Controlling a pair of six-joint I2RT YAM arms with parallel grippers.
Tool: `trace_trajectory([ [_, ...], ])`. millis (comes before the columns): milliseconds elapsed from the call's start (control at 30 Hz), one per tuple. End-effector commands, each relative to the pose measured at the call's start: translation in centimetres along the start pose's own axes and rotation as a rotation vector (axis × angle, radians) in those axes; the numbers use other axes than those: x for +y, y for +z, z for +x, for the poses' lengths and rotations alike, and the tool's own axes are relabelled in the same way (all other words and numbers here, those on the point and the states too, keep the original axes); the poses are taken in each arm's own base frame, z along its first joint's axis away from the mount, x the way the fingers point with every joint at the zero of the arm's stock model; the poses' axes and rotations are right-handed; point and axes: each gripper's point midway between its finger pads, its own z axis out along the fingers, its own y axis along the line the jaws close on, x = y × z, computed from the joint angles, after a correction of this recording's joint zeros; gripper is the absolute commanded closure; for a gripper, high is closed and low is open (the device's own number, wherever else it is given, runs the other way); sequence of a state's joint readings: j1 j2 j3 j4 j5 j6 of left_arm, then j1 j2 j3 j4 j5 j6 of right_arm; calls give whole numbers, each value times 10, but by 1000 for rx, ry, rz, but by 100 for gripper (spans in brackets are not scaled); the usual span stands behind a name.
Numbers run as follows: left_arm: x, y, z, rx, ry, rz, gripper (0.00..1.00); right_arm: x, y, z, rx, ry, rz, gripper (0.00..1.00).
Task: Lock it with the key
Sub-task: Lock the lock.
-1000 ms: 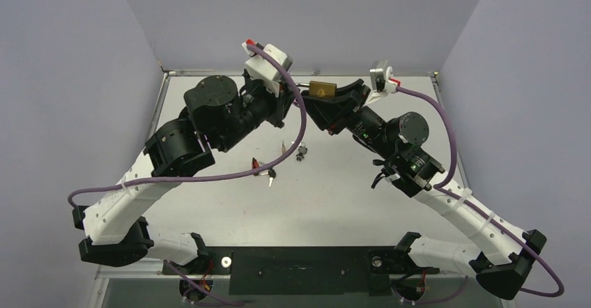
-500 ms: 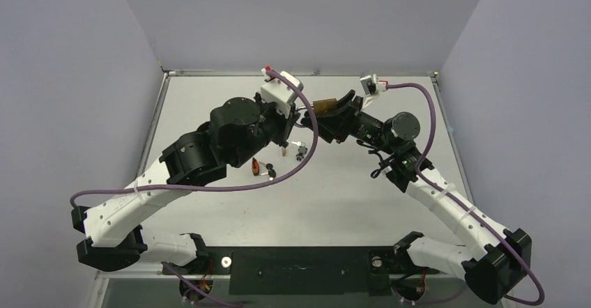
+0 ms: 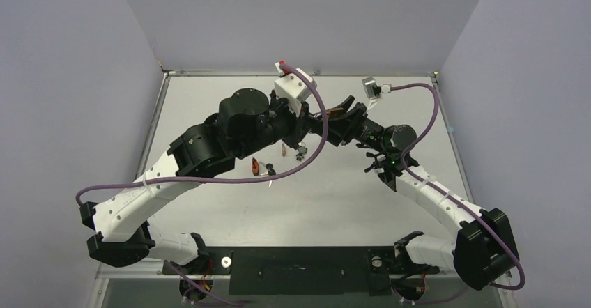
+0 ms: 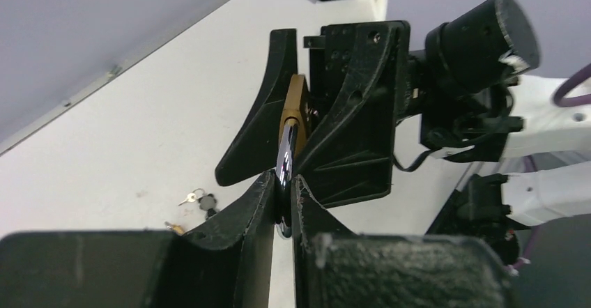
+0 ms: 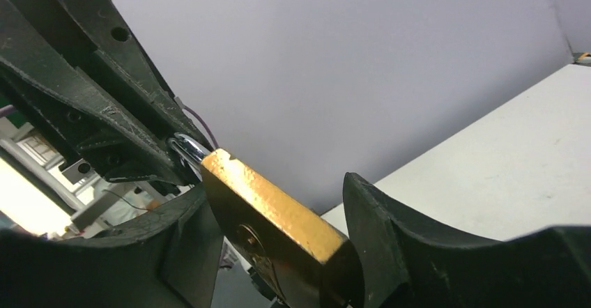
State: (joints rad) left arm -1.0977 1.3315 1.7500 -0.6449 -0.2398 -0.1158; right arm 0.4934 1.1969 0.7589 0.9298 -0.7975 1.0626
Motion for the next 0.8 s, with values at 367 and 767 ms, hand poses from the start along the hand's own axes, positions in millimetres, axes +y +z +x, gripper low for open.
trace_trajectory([
  [367,-5,-13,-108,-280,-285,186,100,34,-7,-14,-50,-114,-80,50],
  [767,-7,-16,-117,-317,-318,245,100,58,-14,-8,-35,-63,-200,54],
])
